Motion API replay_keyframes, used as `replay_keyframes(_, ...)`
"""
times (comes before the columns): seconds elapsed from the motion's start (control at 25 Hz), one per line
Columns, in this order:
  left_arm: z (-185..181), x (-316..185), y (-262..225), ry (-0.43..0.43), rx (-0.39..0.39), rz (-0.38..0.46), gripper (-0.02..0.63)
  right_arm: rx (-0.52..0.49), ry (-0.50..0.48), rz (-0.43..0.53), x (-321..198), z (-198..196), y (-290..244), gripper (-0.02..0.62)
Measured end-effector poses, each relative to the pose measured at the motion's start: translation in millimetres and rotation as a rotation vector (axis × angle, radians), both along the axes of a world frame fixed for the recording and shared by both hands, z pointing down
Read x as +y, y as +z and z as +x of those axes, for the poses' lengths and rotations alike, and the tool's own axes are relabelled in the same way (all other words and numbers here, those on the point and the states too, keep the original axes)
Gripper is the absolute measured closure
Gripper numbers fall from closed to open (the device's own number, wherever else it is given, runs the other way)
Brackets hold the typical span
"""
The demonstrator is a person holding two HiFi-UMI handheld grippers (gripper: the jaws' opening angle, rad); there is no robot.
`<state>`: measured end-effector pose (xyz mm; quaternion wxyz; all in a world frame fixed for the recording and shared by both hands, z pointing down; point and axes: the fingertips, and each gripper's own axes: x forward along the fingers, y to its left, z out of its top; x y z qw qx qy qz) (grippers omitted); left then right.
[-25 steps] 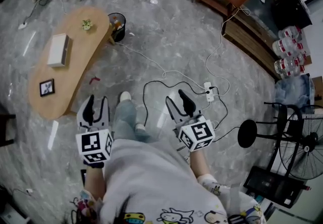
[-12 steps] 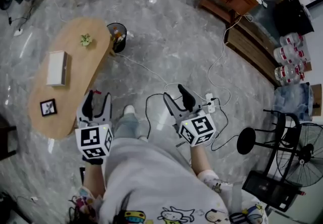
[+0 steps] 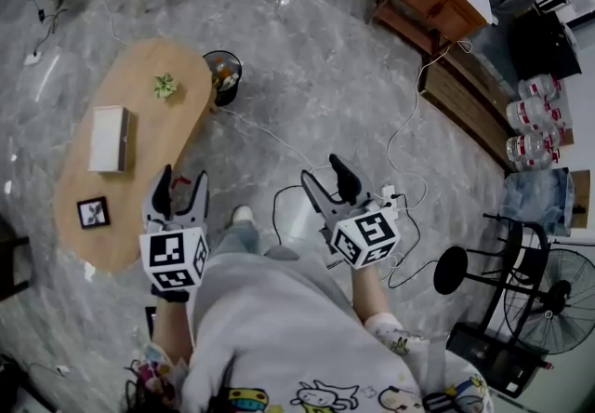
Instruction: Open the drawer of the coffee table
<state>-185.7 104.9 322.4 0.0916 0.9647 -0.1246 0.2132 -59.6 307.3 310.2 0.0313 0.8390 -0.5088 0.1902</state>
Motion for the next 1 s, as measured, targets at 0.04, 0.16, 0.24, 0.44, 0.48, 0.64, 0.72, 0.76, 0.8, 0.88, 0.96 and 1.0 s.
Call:
replay_keyframes(0.04,0.9,-2.9,0.6,0.001,0.0,-0.001,0.362,-0.003,0.0,0.001,-3.6,1.5,-0.4,0.367)
replay_keyframes(0.16,3.6,-12.4,-0.4,-0.001,0.002,-0.001,0.359,-0.009,0.003,0.004,-14.6,5.1,-2.8,0.367)
replay_keyframes(0.24,4.6,-19.0,-1.6,-0.01,0.005,-0.003,0.356,-0.015,0.0,0.002,-21.5,6.8,-4.2,0.367)
replay_keyframes(0.44,8.6,-36.8,4.9,-0.053,0.006,-0.017,0.351,-0.019,-0.034,-0.015,-42.5,17.6,-0.8,0.364)
replay_keyframes(0.48,9.5,-40.5,6.3,-0.066,0.006,-0.02,0.351,-0.02,-0.044,-0.018,-47.1,21.0,0.1,0.364)
replay_keyframes(0.64,17.2,-55.2,8.0,-0.129,0.012,-0.02,0.35,-0.02,-0.099,-0.024,-66.6,42.8,3.6,0.364)
replay_keyframes(0.72,22.4,-64.1,8.9,-0.17,0.015,-0.016,0.35,-0.017,-0.14,-0.023,-81.4,58.1,6.0,0.364)
replay_keyframes(0.76,24.6,-70.5,9.9,-0.196,0.014,-0.014,0.35,-0.015,-0.165,-0.023,-92.1,66.5,7.6,0.364)
replay_keyframes(0.8,26.2,-78.3,11.2,-0.226,0.013,-0.011,0.35,-0.015,-0.193,-0.024,-105.1,74.9,9.7,0.364)
replay_keyframes(0.88,28.1,-95.5,14.3,-0.298,0.009,-0.009,0.35,-0.022,-0.259,-0.026,-134.6,91.3,14.6,0.364)
replay_keyframes(0.96,31.9,-110.5,15.1,-0.373,0.0,-0.008,0.35,-0.034,-0.33,-0.026,-162.4,107.7,17.6,0.362)
replay_keyframes(1.0,35.1,-116.5,13.8,-0.409,-0.005,-0.007,0.35,-0.037,-0.365,-0.026,-175.0,116.3,17.0,0.36)
